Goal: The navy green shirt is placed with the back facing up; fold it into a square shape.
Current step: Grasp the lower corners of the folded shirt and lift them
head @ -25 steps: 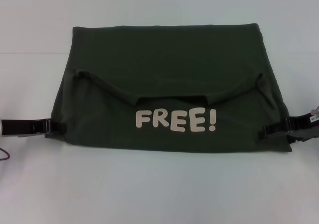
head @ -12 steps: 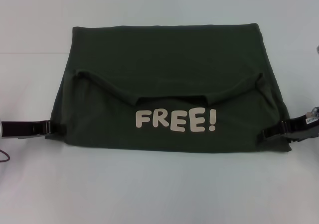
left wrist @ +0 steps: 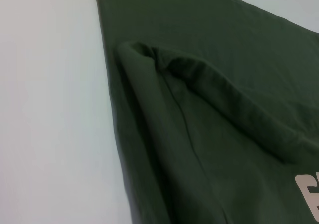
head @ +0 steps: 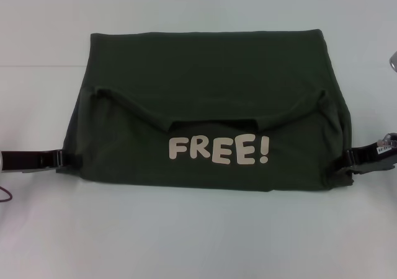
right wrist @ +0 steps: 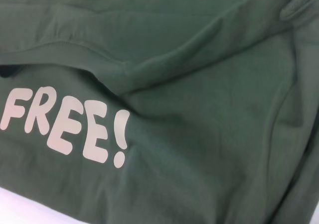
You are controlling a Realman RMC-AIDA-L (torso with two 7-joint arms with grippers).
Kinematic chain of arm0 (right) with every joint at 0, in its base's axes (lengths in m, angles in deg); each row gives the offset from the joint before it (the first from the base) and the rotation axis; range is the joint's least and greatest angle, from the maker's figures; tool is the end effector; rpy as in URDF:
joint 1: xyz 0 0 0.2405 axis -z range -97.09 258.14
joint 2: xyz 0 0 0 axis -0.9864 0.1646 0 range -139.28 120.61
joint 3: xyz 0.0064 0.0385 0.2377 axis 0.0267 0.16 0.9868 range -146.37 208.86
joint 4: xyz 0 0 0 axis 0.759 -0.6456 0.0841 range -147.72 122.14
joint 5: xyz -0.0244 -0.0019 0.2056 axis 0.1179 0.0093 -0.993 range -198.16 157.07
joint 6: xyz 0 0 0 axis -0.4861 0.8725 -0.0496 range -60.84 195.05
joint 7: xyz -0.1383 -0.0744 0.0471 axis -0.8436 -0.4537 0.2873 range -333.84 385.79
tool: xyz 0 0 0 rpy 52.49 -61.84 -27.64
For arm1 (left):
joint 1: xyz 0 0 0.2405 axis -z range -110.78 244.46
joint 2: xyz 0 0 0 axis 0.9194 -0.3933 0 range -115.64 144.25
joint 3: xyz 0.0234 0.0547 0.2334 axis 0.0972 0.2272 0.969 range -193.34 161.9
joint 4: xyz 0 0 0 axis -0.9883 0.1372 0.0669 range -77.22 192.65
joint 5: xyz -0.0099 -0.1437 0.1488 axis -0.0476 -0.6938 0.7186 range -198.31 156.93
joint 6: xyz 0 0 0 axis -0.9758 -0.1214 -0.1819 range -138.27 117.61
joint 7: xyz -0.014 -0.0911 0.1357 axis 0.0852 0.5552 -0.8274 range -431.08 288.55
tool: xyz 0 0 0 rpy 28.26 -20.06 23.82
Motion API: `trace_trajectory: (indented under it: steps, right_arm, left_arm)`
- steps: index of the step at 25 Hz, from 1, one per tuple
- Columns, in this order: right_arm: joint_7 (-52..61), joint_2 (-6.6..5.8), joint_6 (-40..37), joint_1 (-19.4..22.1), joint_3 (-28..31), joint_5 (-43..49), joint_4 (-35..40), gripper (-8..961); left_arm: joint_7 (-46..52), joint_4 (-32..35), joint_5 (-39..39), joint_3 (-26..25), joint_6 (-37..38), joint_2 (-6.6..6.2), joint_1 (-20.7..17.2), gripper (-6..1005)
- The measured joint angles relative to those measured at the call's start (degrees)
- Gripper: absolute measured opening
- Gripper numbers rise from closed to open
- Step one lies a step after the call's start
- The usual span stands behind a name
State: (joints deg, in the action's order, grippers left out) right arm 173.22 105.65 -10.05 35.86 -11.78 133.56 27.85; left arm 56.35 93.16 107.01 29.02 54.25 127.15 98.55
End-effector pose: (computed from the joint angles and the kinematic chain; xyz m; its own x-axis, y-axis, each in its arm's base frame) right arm 0.2717 0.3878 0.0108 0.2785 -0.9478 -0.1551 -0.9103 -0.2090 -0.3573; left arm -0.3245 0.3704 0.0197 0.3037 0.8388 0.4520 0.9453 -0.2057 -0.2533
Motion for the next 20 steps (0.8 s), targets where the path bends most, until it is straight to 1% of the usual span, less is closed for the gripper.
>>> trace_trajectory:
  steps: [4, 10, 15, 20]
  right_arm:
    - [-0.01, -0.13, 0.0, 0.0, 0.0, -0.03, 0.03, 399]
    - [-0.03, -0.24, -0.02, -0.07, 0.04, -0.03, 0.05, 158]
    - [-0.34, -0.73, -0.71, -0.15, 0.03, -0.34, 0.06, 35]
    - [-2.33, -2.12, -3.63, 0.09, 0.21, -2.14, 0.14, 35]
  left_arm:
    - [0.0, 0.0, 0.0, -0.06, 0.0, -0.01, 0.09, 47]
    - [0.02, -0.03, 0.0, -0.08, 0.0, -0.07, 0.17, 48]
    - [0.05, 0.03, 0.0, -0.1, 0.4, -0.26, 0.19, 48]
    - [0.47, 0.05, 0.0, -0.2, 2.8, -1.06, 0.21, 47]
